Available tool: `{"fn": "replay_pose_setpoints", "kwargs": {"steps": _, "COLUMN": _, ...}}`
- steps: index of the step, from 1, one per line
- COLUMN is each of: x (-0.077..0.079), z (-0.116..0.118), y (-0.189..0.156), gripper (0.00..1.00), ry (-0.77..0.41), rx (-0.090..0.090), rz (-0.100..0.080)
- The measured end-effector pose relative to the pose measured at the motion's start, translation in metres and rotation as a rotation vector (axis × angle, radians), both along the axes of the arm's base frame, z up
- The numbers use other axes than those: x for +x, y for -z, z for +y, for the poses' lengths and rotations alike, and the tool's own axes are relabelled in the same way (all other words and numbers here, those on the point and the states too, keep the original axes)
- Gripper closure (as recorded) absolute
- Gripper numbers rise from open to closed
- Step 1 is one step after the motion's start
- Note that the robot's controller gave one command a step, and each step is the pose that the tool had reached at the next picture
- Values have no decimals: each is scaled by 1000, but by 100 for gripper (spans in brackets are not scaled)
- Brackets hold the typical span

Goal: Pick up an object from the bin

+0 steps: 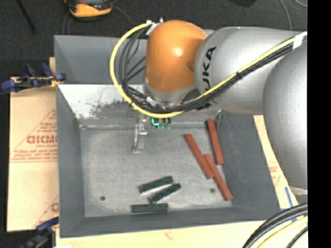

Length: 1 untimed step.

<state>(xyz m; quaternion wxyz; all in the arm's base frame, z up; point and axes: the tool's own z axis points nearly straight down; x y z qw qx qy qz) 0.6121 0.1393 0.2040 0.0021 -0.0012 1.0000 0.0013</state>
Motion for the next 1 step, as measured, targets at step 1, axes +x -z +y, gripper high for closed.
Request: {"fn": "replay_pose_setpoints", "kwargs": {"steps": 1, "x": -52, "z": -16, "y": 38, "gripper": 0, "ry": -87, "rx": -3, "rz": -2}}
